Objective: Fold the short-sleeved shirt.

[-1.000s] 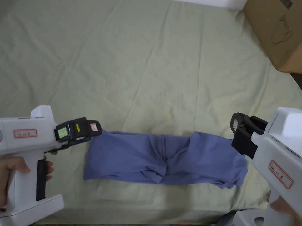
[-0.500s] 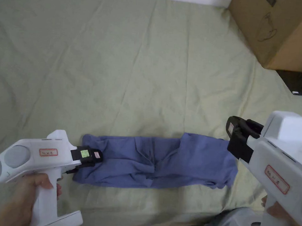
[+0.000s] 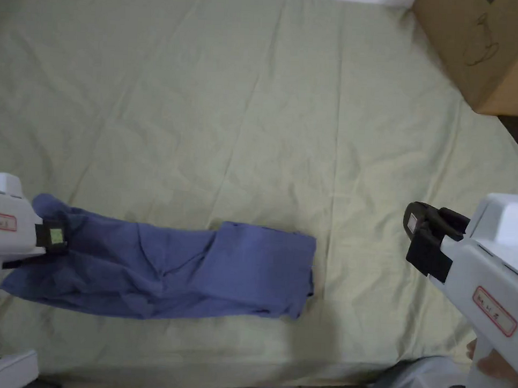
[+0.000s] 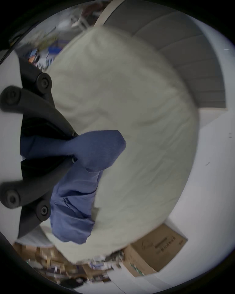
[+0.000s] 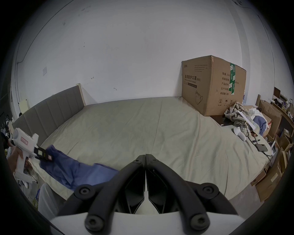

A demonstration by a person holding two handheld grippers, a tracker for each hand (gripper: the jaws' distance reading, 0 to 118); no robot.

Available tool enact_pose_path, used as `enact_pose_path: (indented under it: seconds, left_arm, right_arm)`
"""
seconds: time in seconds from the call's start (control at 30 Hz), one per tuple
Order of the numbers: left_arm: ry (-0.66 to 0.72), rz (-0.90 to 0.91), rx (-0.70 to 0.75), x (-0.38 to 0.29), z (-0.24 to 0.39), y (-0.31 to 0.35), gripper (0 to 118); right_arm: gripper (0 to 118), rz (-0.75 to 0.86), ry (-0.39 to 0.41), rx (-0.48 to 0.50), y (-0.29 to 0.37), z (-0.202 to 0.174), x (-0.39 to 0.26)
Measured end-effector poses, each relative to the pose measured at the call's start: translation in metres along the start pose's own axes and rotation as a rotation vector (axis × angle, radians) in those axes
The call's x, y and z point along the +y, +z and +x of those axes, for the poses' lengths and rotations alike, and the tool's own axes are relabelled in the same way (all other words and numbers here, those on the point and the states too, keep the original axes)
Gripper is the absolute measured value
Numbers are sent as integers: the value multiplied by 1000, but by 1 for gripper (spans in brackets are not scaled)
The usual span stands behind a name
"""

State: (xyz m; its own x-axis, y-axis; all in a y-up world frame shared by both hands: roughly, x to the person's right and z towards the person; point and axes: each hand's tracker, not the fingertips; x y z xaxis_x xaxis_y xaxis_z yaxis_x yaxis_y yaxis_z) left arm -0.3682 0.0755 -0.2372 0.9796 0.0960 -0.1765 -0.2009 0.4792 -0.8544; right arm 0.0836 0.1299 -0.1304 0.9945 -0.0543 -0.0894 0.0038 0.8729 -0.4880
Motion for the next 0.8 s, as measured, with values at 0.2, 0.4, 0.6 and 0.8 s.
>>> enact_pose_path:
  seconds: [0.2, 0.4, 0.6, 0.8]
  left_arm:
    - [-107, 90, 0, -7, 59, 29, 6]
    - [-216, 40, -158, -29, 147, 23, 6]
    - [-307, -61, -212, -51, 229, -30, 13]
    - [-245, -168, -335, -60, 257, -67, 85]
  right_arm:
    - [0, 11, 9, 5, 1, -4, -2]
    - [0, 36, -5, 6, 10, 2, -2]
    - [0, 45, -39, -26, 23, 18, -9]
    - [0, 40, -63, -74, 35, 34, -16]
